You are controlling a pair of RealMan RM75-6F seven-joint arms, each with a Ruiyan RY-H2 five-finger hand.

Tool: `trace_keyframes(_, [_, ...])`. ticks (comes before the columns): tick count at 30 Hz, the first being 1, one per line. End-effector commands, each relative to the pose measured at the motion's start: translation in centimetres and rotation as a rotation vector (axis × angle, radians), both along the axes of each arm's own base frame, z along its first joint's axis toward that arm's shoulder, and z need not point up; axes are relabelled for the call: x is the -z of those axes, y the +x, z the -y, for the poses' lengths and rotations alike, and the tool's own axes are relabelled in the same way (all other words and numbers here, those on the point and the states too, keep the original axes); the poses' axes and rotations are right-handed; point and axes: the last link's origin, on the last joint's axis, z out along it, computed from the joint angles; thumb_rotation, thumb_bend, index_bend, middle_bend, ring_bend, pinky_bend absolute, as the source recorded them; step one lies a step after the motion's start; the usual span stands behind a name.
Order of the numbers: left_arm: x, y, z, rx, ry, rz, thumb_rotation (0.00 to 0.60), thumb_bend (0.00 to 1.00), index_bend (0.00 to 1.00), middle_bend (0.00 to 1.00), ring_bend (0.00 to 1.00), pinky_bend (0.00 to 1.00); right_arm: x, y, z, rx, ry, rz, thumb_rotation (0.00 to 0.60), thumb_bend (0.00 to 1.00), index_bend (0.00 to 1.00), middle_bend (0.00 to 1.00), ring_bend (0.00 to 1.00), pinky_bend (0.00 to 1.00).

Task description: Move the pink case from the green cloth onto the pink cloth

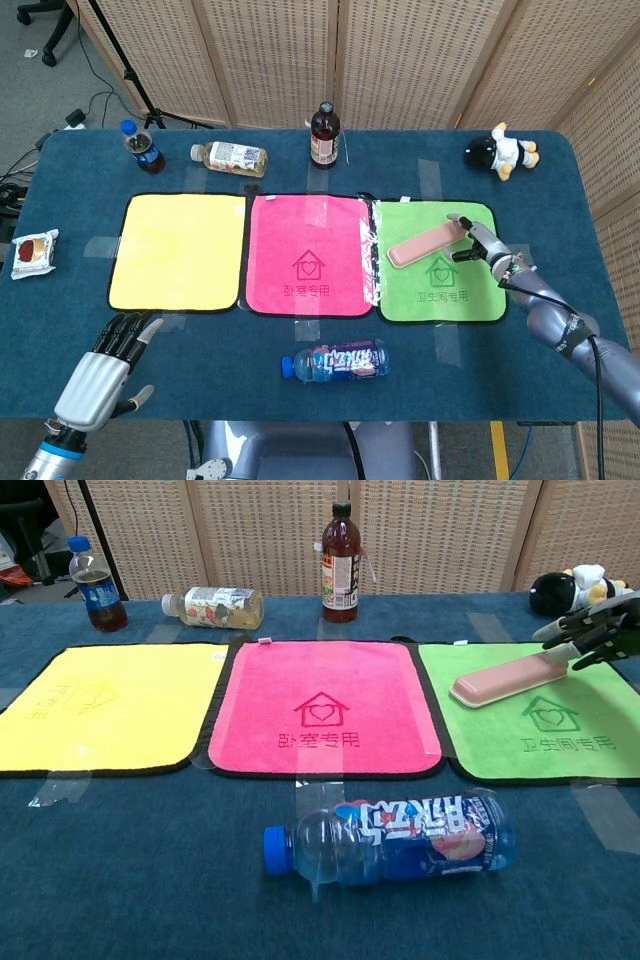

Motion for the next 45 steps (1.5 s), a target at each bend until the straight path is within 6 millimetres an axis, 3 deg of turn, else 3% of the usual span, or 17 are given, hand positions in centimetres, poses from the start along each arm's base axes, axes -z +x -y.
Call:
trace_keyframes(1, [0.0, -0.1, -0.1, -0.003, -0.002, -0.001, 0.6, 0.21, 0.0, 0.0, 0.0, 0.02, 0.2, 0.8, -0.3, -0.021, 0.008, 0.013, 0.6, 0.52, 0.06, 0.0, 0.0, 0.0])
trace_keyframes(18, [0.1, -0.5, -0.2, -0.017, -0.019, 0.003, 0.6, 0.21, 0.0, 0.0, 0.0, 0.02, 1.5, 3.4, -2.1, -0.06, 0.05, 0.076, 0.6, 0.52, 0.06, 0.0, 0.0, 0.0])
trace_keyframes(45, [-0.4, -0.6, 0.0, -0.013, -0.025, 0.03, 0.6, 0.21, 0.0, 0.0, 0.0, 0.02, 5.3, 8.8, -6.0, -0.129, 0.144, 0.166, 0.6, 0.52, 0.06, 0.0, 0.0, 0.0])
